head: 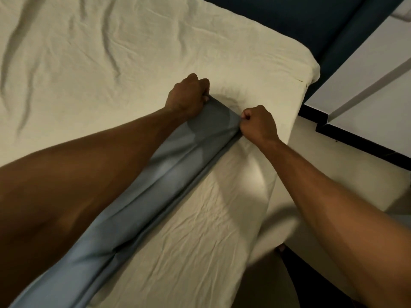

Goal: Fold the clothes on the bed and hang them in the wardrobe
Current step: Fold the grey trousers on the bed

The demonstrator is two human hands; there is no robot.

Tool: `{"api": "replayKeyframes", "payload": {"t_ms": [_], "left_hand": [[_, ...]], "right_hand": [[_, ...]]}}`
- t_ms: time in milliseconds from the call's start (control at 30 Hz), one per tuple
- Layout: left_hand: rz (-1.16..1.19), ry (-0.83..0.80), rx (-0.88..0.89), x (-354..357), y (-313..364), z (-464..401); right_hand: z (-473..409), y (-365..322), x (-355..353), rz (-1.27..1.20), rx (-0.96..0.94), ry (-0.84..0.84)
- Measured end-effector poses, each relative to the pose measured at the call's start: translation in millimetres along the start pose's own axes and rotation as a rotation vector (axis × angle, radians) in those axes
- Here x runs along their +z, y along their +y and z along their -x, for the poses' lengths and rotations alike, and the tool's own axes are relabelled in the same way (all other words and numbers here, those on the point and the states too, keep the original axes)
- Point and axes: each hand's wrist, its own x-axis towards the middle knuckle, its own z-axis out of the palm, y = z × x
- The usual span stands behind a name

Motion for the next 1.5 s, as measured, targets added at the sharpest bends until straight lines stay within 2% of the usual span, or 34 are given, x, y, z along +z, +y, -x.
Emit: {"api": "replayKeyframes", "payload": {"t_ms": [133,200,333,433,500,600,700,800,833,900,967,1000,1100,1200,1267,1333,1400,1433,1500], "left_hand": [[0.111,0.057,-0.054,7,-4,13],[0.172,0.114,-0.017,4,-3,31],[0.164,0.265,0.035,-4,0,111],[0.105,0.212,0.006,3,-5,203],[-0.028,0.124,-0.041,11,-12,259],[-0.148,0.022,-0.099,23,-25,311],[-0.106,0.029,-0.101,27,-25,326],[0.007,0.05,-0.083,23,-13,328],[0.052,0.094,-0.112,20,-11,331],[0.117,0.232,-0.2,9,-14,341],[0.114,0.356,-0.315,-3,-28,361],[0.095,0.389,-0.378,-7,-40,375],[0.008,0.348,-0.564,-8,-80,424],[-0.11,0.163,-0.74,0,-117,489],[-0.15,0.075,-0.786,6,-129,528],[-0.159,0.039,-0.83,5,-130,558],[-0.124,0.048,-0.865,1,-126,577],[-0.1,0.074,-0.878,-3,-126,583],[-0.044,0.159,-0.897,-15,-131,588]], "right_hand": [[1,2,7,0.243,-0.06,0.092],[1,5,10,0.285,-0.041,0.138],[-1,6,13,0.357,-0.062,0.158],[-1,6,17,0.441,-0.088,0.162],[-1,8,20,0.485,-0.11,0.179],[-2,11,25,0.518,-0.149,0.203],[2,8,28,0.479,-0.116,0.229],[19,-14,31,0.333,0.053,0.347],[32,-25,36,0.319,-0.015,0.385],[63,-45,51,0.268,-0.389,0.364],[101,-68,80,0.195,-0.782,0.216],[121,-81,98,0.192,-0.911,0.13],[170,-113,148,0.293,-1.121,-0.157],[175,-112,177,0.538,-1.26,-0.341],[151,-105,174,0.63,-1.13,-0.322],[131,-102,165,0.64,-0.851,-0.264],[131,-112,158,0.613,-0.655,-0.237],[142,-124,158,0.601,-0.632,-0.228],[177,-148,169,0.584,-0.775,-0.216]]}}
